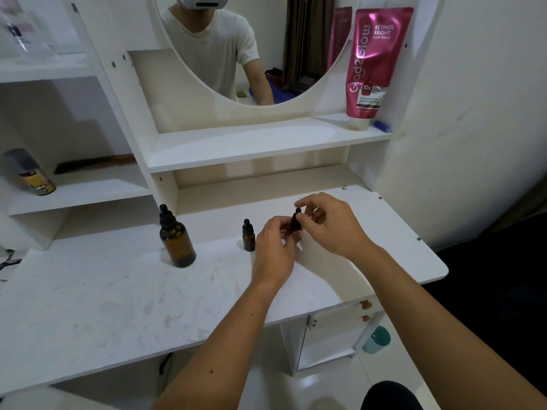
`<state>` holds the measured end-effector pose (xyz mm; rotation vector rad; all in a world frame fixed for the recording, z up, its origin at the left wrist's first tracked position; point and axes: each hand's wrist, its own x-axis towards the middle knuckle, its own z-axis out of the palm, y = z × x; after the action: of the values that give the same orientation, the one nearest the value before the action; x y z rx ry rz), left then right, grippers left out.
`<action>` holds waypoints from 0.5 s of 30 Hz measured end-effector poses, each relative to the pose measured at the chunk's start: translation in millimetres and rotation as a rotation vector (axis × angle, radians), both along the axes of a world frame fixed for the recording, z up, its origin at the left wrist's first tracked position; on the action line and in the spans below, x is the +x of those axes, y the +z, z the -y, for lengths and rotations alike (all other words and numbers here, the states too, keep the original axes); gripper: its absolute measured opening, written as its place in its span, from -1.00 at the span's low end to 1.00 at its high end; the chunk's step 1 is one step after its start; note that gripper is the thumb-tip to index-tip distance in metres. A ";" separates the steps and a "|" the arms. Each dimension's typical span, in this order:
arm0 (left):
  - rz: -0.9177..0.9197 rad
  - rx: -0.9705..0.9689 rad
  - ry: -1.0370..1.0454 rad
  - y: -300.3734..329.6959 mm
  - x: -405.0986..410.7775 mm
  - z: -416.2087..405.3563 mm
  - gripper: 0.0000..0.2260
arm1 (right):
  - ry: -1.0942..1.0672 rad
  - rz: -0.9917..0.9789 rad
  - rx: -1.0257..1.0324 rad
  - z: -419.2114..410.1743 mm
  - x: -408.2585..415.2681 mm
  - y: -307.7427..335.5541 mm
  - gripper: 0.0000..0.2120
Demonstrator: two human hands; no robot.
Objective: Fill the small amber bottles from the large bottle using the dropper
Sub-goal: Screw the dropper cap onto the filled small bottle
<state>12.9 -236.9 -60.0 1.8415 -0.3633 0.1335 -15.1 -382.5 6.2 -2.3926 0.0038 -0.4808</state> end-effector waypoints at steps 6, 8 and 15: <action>0.011 0.004 -0.003 -1.4 0.6 0.2 -0.83 | -0.031 -0.033 0.047 -0.7 2.8 -4.3 -0.80; 0.021 0.022 0.001 -0.5 0.2 -0.3 -0.84 | 0.001 -0.019 0.039 -2.8 2.6 -7.4 -0.86; 0.018 0.016 0.008 -1.3 1.6 0.0 -0.83 | -0.007 -0.011 0.058 -2.8 0.7 -11.8 -0.83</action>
<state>14.5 -236.9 -61.3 1.8587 -0.3706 0.1535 -14.4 -379.7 -5.6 -2.3390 0.0302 -0.4647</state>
